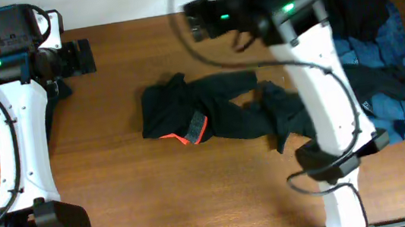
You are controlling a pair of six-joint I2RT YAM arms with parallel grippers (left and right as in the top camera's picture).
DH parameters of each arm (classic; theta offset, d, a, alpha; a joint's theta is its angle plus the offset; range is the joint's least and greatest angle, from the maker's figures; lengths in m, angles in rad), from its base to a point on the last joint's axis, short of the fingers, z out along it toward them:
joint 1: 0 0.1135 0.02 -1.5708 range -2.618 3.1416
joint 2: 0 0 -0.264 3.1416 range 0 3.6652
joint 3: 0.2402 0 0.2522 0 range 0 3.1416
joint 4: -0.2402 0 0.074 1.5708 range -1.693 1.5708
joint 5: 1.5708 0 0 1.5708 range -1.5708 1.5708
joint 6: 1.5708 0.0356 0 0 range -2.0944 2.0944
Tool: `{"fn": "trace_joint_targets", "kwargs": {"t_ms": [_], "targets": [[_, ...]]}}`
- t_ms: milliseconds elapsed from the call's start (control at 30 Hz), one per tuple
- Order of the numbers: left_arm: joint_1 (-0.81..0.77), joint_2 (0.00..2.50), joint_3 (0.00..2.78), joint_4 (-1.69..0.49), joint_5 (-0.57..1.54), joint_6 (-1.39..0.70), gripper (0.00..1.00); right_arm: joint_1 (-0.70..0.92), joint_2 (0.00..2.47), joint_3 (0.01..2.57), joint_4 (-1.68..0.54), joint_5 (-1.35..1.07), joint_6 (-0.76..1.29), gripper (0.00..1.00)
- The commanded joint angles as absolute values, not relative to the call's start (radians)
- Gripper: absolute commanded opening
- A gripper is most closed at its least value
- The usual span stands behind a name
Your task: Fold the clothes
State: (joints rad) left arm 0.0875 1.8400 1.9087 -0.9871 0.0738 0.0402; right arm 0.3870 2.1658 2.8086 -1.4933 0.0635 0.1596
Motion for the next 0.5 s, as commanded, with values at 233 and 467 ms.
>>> {"fn": "trace_joint_targets", "kwargs": {"t_ms": [233, 467], "targets": [[0.093, 1.827, 1.918, -0.987, 0.136, 0.037, 0.99, 0.09, 2.151, 2.67, -1.699, -0.052, 0.265, 0.99], [0.092, 1.827, 1.918, -0.988, 0.136, 0.037, 0.99, 0.114, 2.151, 2.329, -1.682, -0.037, 0.187, 1.0]]}}
